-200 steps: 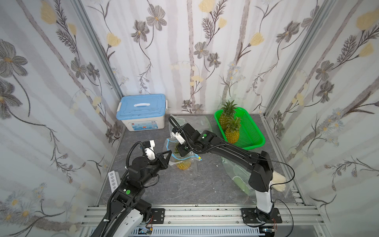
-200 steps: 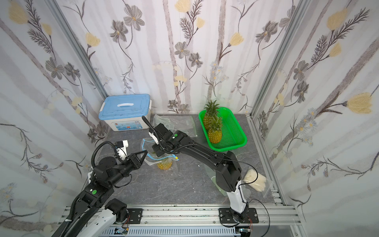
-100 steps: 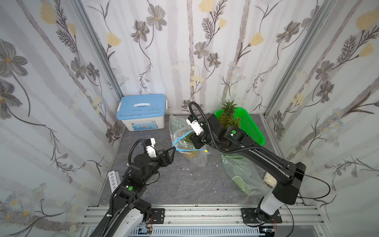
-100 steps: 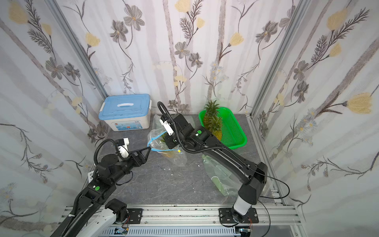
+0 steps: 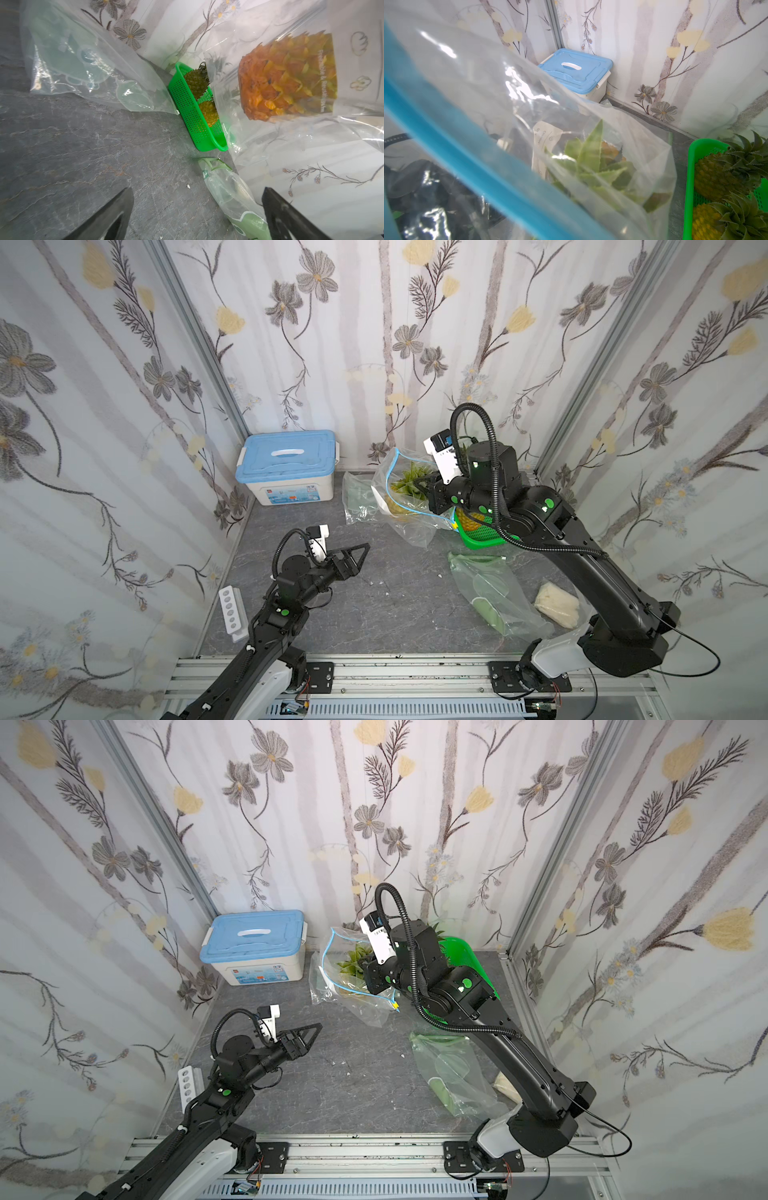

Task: Open the zip-top bag and take out the pineapple
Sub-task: Pick up the pineapple from the zipper food storage bag.

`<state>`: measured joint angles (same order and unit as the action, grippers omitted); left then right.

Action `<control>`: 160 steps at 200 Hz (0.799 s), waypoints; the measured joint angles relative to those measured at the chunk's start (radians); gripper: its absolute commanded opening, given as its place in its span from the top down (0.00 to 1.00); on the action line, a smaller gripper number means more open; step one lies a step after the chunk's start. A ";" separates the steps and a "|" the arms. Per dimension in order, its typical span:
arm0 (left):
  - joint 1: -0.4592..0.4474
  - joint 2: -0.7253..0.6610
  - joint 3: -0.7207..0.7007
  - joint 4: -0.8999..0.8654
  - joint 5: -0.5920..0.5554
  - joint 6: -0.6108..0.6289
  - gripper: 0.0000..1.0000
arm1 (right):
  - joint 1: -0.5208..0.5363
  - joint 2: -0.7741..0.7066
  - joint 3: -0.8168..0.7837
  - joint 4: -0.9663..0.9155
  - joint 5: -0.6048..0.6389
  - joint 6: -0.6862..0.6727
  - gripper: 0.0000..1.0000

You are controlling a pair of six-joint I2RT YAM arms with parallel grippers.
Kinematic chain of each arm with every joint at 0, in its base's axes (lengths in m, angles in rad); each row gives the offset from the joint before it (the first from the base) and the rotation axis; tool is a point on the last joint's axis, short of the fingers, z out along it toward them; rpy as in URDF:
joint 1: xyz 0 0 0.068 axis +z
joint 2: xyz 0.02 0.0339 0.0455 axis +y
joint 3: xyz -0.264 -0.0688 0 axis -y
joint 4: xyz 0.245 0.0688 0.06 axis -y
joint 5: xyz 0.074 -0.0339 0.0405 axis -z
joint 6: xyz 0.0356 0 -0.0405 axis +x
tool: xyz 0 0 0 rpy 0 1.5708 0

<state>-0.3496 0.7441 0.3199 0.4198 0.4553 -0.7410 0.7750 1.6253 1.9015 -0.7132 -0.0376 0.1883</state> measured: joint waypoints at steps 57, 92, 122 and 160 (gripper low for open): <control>-0.071 0.299 0.066 0.379 0.145 -0.045 0.00 | -0.034 -0.019 0.089 0.008 -0.092 0.004 1.00; -0.111 0.373 0.097 0.543 0.169 -0.068 0.00 | -0.033 -0.018 0.095 0.011 -0.148 0.014 1.00; -0.162 0.341 0.133 0.577 0.168 -0.029 0.00 | -0.034 -0.010 0.098 0.023 -0.175 0.015 1.00; -0.183 0.394 0.162 0.597 0.147 0.002 0.00 | -0.029 -0.006 0.098 0.061 -0.224 0.024 1.00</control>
<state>-0.5331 1.1378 0.4820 1.0168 0.6025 -0.7391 0.7464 1.6192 1.9999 -0.6521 -0.2619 0.2119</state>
